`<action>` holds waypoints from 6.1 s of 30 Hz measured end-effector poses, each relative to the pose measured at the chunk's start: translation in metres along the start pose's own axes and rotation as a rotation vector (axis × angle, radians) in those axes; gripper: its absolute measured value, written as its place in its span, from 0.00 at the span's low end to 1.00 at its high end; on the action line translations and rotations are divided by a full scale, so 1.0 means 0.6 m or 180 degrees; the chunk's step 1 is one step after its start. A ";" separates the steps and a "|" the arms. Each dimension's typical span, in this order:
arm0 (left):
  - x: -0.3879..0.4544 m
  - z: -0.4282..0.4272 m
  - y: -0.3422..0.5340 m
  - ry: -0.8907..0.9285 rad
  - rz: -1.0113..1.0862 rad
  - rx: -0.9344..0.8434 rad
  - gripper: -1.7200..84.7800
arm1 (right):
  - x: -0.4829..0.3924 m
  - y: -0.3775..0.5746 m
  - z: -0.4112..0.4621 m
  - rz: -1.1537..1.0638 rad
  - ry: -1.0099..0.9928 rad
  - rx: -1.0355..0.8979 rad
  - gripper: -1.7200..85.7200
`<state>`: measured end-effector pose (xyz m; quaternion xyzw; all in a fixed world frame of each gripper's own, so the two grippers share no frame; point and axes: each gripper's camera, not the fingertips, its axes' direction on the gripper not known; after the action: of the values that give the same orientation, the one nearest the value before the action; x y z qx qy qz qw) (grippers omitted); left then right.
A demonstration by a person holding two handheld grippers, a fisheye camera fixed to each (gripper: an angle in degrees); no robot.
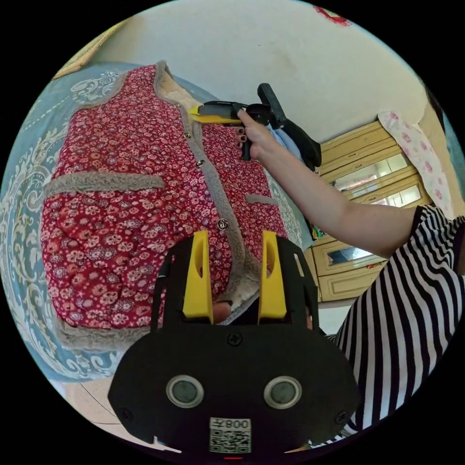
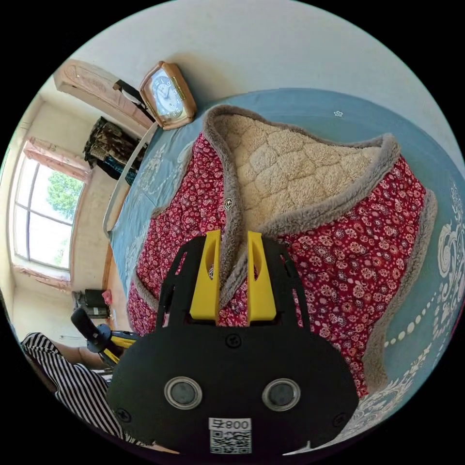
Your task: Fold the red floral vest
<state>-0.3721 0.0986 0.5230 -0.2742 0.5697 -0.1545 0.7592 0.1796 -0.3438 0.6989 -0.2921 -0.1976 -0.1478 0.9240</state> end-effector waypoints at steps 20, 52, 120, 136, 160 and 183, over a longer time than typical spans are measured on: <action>-0.006 -0.020 0.094 0.0466 0.0177 0.0224 0.02 | -0.061 0.058 -0.065 -0.0171 -0.0836 0.0166 0.05; 0.043 0.195 0.182 -0.0461 0.0438 -0.0503 0.03 | -0.029 0.352 0.114 -0.0409 -0.0097 -0.0677 0.02; 0.011 -0.074 -0.030 -0.1141 -0.0068 -0.0251 0.03 | 0.326 0.521 -0.116 0.1183 -0.0080 0.0600 0.03; -0.159 -0.181 -0.381 -0.0628 -0.0320 0.0643 0.20 | 0.510 0.264 -0.186 0.1121 -0.0371 0.1068 0.14; -0.109 -0.351 -0.253 0.0557 0.0455 0.0923 0.08 | 0.410 0.490 -0.315 -0.0014 -0.1244 0.1475 0.05; -0.191 -0.305 0.265 0.0569 -0.0539 0.0470 0.10 | 0.352 0.938 -0.147 0.0968 -0.1477 0.0562 0.06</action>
<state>-0.5932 0.2447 0.4816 -0.2500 0.5969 -0.2834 0.7078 0.6084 0.0123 0.4570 -0.2628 -0.3697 0.0810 0.8875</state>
